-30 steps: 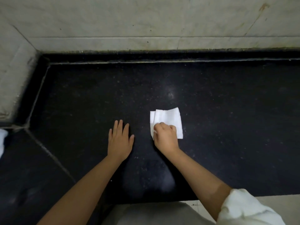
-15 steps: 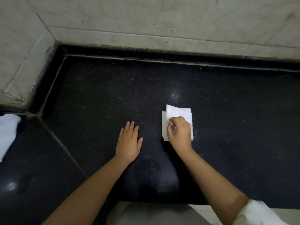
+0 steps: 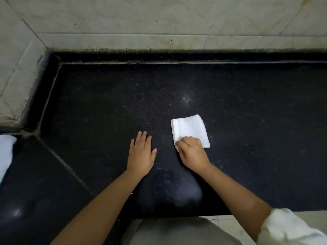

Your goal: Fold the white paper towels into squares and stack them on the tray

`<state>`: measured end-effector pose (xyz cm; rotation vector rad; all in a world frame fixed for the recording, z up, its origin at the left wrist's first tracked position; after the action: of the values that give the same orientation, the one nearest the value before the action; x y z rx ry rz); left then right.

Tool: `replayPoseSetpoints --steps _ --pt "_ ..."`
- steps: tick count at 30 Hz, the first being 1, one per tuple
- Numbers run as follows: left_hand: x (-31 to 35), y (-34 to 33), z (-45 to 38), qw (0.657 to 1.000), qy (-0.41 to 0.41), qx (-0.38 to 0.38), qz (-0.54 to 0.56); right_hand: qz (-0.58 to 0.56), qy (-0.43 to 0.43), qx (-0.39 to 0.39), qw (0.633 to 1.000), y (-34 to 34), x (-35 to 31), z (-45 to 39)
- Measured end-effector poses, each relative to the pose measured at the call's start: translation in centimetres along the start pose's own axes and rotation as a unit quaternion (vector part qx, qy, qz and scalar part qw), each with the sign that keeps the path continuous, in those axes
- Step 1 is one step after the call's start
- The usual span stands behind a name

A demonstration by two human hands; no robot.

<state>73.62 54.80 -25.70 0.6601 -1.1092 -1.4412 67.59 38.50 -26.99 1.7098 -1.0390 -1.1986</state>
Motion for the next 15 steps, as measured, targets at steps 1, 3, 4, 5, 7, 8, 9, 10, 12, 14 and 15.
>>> replayPoseSetpoints --steps 1,3,4,5,7,8,9,10,12,14,15 --pt "0.3 0.1 -0.1 1.0 -0.007 0.003 0.006 0.002 0.012 -0.023 1.0 0.3 0.1 0.1" --pt "1.4 0.6 -0.5 0.999 -0.027 0.013 0.032 -0.012 0.025 -0.042 0.999 1.1 0.5 0.6" --pt "2.1 1.0 -0.9 0.998 -0.04 0.022 0.051 -0.023 0.02 -0.032 0.999 1.7 0.9 0.8" --pt "3.0 1.4 -1.4 0.996 -0.053 0.032 0.069 -0.03 0.0 -0.012 0.999 2.3 1.6 0.8" --pt "5.1 2.1 -2.7 0.992 -0.078 0.05 0.089 -0.037 -0.089 0.028 0.995 3.7 3.4 0.2" --pt "6.2 2.4 -3.3 0.991 -0.094 0.051 0.083 -0.039 -0.141 0.043 0.988 4.4 4.4 -0.5" --pt "7.2 2.5 -3.7 0.99 -0.112 0.047 0.066 -0.04 -0.181 0.039 0.982 5.0 5.4 -1.5" --pt "8.1 2.4 -4.0 0.99 -0.128 0.039 0.039 -0.044 -0.205 0.014 0.978 5.4 6.3 -2.5" --pt "9.1 1.7 -4.2 0.991 -0.135 0.016 -0.016 -0.064 -0.217 -0.06 0.972 5.5 7.6 -4.2" --pt "9.2 0.9 -4.1 0.991 -0.118 -0.012 -0.057 -0.075 -0.199 -0.135 0.968 5.3 8.5 -5.4" --pt "9.2 0.6 -4.0 0.991 -0.11 -0.023 -0.071 -0.076 -0.189 -0.169 0.964 5.2 8.8 -5.7"
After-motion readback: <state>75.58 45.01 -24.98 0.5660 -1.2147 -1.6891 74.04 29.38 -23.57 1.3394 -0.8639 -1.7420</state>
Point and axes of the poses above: each hand's wrist, its own z-axis away from the middle knuckle, its own y-axis out of the back of the hand, x = y × z, the point moved 1 cm from there along -z, towards the middle knuckle, and after that the axes turned 12 degrees about y, right-handed, at the moved point
